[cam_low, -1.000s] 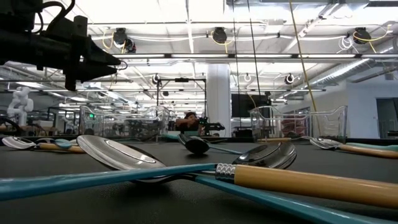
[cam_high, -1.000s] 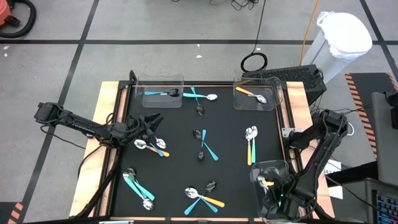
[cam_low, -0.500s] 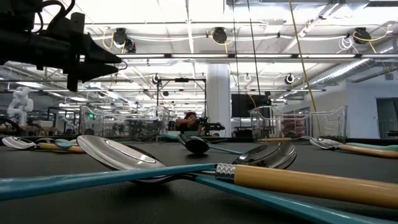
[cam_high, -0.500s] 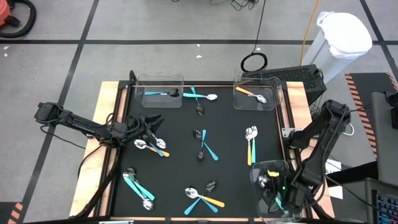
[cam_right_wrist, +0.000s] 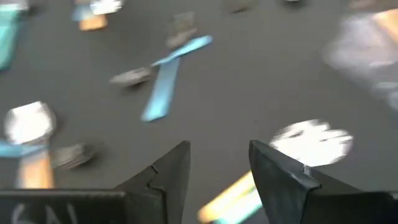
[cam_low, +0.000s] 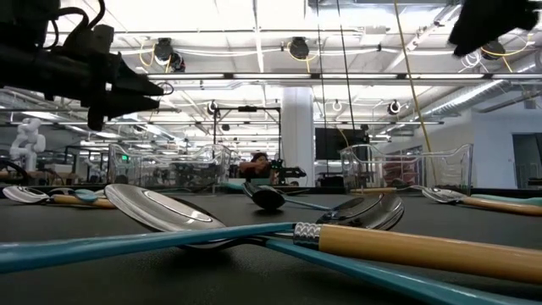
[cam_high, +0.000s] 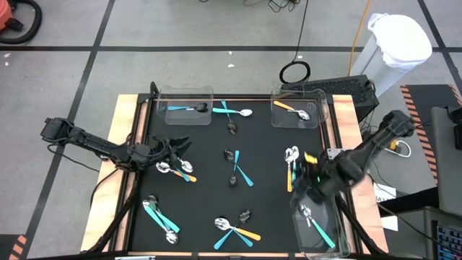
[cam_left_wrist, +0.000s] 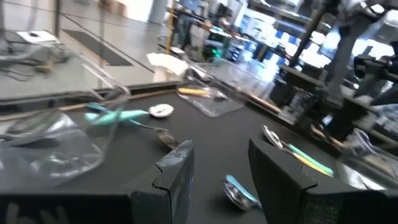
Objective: Sort silverware by color (type)
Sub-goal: Put the blue spoon into the top right transparent bin
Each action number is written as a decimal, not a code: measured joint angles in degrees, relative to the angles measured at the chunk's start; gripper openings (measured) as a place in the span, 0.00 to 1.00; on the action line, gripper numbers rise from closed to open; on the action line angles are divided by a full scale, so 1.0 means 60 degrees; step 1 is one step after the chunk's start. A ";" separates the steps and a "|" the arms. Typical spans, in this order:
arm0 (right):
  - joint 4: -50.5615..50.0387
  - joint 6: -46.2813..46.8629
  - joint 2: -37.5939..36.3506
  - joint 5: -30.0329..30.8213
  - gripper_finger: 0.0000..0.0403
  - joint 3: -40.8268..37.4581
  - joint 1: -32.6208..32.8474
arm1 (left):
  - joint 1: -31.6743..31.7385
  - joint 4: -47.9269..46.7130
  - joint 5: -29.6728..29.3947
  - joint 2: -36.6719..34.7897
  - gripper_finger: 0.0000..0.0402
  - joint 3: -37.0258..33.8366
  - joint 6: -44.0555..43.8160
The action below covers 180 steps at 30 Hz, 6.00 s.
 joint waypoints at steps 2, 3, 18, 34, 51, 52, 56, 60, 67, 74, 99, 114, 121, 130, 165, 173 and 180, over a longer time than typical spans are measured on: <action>-0.0865 -0.0166 -0.0041 0.0184 0.40 -0.0001 -0.0864 | 0.0002 0.0086 -0.0054 -0.0003 0.39 0.0000 -0.0004; -0.1211 -0.0334 -0.0040 0.0365 0.40 -0.0021 -0.1224 | 0.0002 0.0094 -0.0027 -0.0003 0.39 -0.0002 -0.0004; 0.1943 -0.3605 0.0689 -0.2437 0.40 -0.1038 -0.4326 | -0.0015 -0.1715 0.0733 0.0001 0.39 -0.0001 -0.0998; 0.8967 -0.6890 0.3909 -0.3526 0.40 -0.1038 -0.4881 | 0.0002 -0.3185 0.0201 0.0005 0.39 -0.0002 -0.1370; 1.3045 -0.6763 0.6998 -0.3566 0.40 -0.1035 -0.5588 | -0.0093 -0.4515 0.0180 0.0005 0.39 0.0001 -0.2994; 1.3105 -0.6755 0.7071 -0.3575 0.40 -0.1035 -0.5560 | -0.0093 -0.4462 0.0133 0.0005 0.39 0.0001 -0.2988; 1.3140 -0.6774 0.7155 -0.3713 0.40 -0.1031 -0.5495 | -0.0097 -0.4438 0.0108 0.0008 0.39 -0.0002 -0.2983; 1.3158 -0.6796 0.7158 -0.3741 0.40 -0.1024 -0.5439 | -0.0085 -0.4471 0.0065 0.0008 0.39 -0.0002 -0.2980; 1.3239 -0.6530 0.7169 -0.3775 0.40 -0.1024 -0.5431 | -0.0190 -0.4374 0.0087 0.0008 0.39 -0.0001 -0.3357; 1.3329 -0.6809 0.7176 -0.3797 0.40 -0.1027 -0.5431 | -0.0502 -0.4372 0.0177 0.0006 0.39 -0.0002 -0.3744; 1.1841 -0.7165 0.5893 -0.4315 0.40 -0.0889 -0.5367 | -0.0738 -0.4063 -0.0791 0.0008 0.39 -0.0003 -0.3665; 1.2535 -0.6905 0.6954 -0.3797 0.40 -0.0889 -0.5111 | -0.0738 -0.3882 -0.0864 0.0008 0.39 0.0001 -0.3661; 1.2702 -0.7281 0.6954 -0.3764 0.39 -0.0889 -0.5136 | -0.0738 -0.3888 -0.1262 0.0008 0.39 -0.0003 -0.3650; 1.2229 -0.7235 0.6952 -0.3796 0.21 -0.0883 -0.5056 | -0.0738 -0.4077 -0.1294 0.0008 0.39 -0.0003 -0.3213; 0.3454 -1.1140 0.0128 -0.0950 0.02 -0.0889 -0.6996 | -0.0738 -0.3882 -0.1508 0.0007 0.39 0.0001 -0.3249; 0.3093 -1.4272 -0.0010 -0.0770 0.02 -0.0889 -0.9306 | -0.0738 -0.3494 -0.1471 0.0005 0.39 0.0001 -0.3247; 0.3236 -1.5638 0.0496 -0.1150 0.02 -0.0889 -1.1087 | -0.0738 -0.3471 -0.1326 0.0007 0.39 -0.0003 -0.3243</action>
